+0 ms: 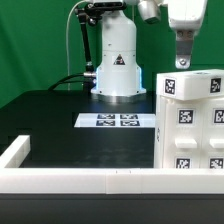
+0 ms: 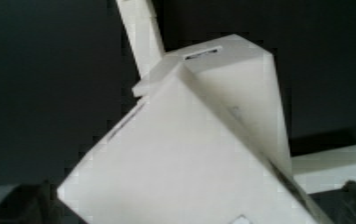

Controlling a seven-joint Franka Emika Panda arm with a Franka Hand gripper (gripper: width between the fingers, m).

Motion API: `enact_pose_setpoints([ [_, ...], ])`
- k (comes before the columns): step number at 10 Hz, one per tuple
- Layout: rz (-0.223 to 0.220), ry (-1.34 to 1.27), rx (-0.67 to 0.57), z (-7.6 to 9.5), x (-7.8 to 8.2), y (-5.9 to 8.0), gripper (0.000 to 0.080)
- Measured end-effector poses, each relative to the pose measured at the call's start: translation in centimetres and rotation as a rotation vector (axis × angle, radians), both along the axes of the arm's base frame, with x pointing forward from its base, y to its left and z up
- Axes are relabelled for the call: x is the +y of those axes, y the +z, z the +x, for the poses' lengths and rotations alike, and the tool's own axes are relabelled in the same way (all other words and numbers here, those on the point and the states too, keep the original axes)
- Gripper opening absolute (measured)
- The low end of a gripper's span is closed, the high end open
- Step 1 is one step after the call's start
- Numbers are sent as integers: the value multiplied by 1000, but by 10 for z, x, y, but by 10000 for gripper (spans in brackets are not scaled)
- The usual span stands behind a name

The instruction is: Assemble cabinet

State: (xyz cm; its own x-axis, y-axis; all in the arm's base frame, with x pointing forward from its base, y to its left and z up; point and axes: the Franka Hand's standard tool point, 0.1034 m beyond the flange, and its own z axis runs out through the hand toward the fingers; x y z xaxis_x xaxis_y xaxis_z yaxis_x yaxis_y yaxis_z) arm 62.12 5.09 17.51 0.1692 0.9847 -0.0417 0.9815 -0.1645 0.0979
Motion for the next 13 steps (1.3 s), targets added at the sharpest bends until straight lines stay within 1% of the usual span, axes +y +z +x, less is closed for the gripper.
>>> enact_pose_setpoints([
  [2, -27, 149, 10, 1, -8, 0, 797],
  [4, -47, 290, 19, 0, -1, 0, 797],
  [6, -97, 434, 33, 0, 5, -1, 797],
  [8, -96, 409, 37, 2, 10, -5, 797],
  [9, -96, 397, 34, 5, 14, -7, 797],
  [10, -96, 372, 31, 12, 19, -9, 797],
  [11, -97, 347, 33, 15, 21, -15, 797],
  [12, -97, 340, 43, 12, 19, -20, 797],
  [13, -97, 326, 46, 10, 17, -22, 700],
])
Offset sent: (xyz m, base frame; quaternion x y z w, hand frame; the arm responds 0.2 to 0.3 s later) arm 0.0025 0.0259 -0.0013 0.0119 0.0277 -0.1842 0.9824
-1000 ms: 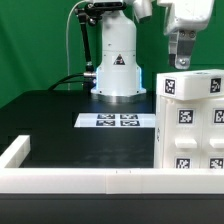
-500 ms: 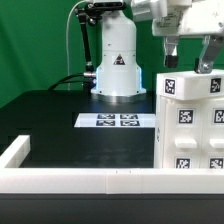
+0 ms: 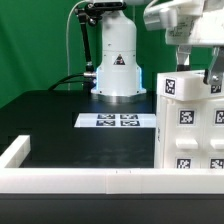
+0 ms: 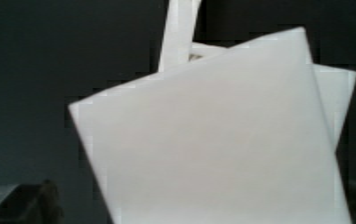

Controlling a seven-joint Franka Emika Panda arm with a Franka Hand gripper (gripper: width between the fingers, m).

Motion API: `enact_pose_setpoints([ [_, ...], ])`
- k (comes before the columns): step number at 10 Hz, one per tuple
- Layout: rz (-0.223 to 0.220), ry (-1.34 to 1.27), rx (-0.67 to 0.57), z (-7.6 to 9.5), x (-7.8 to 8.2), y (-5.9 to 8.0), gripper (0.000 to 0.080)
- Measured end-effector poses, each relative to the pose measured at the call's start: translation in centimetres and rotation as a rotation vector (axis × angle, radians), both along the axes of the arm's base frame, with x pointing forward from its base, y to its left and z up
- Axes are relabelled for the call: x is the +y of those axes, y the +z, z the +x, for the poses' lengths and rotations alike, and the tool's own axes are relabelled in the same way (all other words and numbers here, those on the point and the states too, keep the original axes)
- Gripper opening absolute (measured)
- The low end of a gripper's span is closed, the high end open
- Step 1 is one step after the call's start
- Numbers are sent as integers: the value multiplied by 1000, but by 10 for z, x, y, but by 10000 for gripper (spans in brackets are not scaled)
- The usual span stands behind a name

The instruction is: Assemble cabinet

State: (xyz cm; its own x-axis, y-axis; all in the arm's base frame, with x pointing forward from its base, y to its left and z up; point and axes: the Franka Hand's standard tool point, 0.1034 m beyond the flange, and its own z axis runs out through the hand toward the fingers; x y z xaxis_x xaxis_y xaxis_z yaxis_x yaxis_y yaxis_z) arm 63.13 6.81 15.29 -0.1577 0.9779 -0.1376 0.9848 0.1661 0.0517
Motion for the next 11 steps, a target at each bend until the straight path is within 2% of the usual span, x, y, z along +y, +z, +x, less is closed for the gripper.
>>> enact_pose_setpoints([
  [1, 0, -11, 1, -1, -2, -1, 568],
  [4, -1, -49, 7, -1, -14, 0, 566],
  [6, -3, -84, 2, -1, -16, 0, 566],
  [11, 21, -489, -42, -3, -15, 3, 567],
])
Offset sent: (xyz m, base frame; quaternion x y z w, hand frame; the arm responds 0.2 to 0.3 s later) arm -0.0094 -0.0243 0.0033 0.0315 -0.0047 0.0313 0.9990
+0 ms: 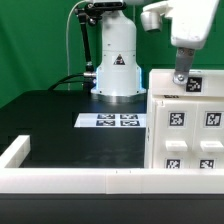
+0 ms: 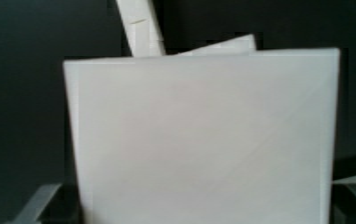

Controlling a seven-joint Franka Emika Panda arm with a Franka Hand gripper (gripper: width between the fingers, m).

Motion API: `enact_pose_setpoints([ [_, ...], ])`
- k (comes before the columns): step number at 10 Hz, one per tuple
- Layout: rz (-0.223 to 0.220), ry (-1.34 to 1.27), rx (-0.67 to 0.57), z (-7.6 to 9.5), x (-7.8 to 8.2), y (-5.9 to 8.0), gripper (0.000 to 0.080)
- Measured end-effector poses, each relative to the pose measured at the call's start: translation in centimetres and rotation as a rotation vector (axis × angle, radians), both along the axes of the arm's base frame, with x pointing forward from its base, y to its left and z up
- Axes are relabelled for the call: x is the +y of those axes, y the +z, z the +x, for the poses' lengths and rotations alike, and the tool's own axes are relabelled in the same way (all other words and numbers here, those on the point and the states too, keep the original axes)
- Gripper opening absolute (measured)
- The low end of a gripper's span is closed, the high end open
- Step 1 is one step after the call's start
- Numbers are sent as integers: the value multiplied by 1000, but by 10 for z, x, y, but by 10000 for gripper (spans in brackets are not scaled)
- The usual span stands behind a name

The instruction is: Assemble cabinet

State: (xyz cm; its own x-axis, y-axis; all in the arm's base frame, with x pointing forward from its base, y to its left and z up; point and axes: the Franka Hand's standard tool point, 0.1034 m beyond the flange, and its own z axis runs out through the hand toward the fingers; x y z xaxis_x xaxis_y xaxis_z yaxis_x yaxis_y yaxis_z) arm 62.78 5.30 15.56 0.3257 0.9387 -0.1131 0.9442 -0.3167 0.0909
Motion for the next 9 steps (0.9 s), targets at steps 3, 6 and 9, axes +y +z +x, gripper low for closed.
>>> enact_pose_setpoints([
  [3, 11, -435, -13, -13, 3, -2, 568],
  [6, 8, -769, -38, -20, 9, -3, 569],
  [9, 11, -971, -50, -23, 11, -4, 569],
])
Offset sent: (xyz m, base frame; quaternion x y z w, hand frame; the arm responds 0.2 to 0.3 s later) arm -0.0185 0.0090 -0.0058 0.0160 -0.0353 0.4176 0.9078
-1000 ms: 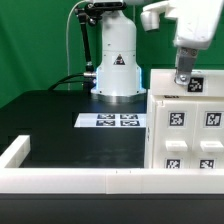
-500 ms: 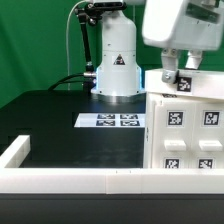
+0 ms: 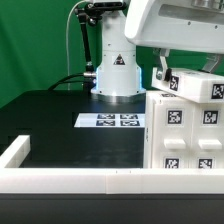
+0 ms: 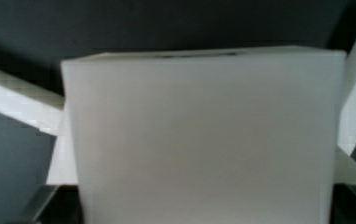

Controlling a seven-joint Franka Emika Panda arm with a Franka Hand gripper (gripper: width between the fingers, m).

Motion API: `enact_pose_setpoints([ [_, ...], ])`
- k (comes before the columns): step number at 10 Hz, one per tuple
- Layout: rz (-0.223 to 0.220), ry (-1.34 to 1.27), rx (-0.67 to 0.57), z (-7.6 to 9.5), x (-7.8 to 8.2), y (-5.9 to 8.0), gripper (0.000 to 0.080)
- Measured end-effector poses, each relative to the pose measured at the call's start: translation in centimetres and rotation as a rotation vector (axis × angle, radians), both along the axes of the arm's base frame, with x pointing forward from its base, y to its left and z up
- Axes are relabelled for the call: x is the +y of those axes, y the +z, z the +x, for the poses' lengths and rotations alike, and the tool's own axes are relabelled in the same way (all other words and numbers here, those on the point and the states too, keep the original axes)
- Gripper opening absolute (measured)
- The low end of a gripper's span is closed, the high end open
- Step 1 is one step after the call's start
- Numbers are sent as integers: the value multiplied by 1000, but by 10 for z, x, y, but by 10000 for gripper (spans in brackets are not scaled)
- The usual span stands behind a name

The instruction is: Assemble cabinet

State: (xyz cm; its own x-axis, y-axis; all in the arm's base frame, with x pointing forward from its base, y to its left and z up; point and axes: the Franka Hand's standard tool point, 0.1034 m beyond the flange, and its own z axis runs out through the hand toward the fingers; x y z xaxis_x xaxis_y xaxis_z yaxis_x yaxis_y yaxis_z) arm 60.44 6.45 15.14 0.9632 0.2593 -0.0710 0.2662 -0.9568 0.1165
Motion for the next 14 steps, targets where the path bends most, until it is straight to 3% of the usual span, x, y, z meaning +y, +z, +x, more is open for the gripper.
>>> enact_pose_setpoints([
  [4, 11, -276, -33, -1, 6, 0, 569],
  [7, 65, -713, -181, -2, 11, -2, 570],
  [12, 86, -929, -189, -3, 15, -2, 569],
  [14, 110, -1185, -231, -1, 24, -3, 569],
])
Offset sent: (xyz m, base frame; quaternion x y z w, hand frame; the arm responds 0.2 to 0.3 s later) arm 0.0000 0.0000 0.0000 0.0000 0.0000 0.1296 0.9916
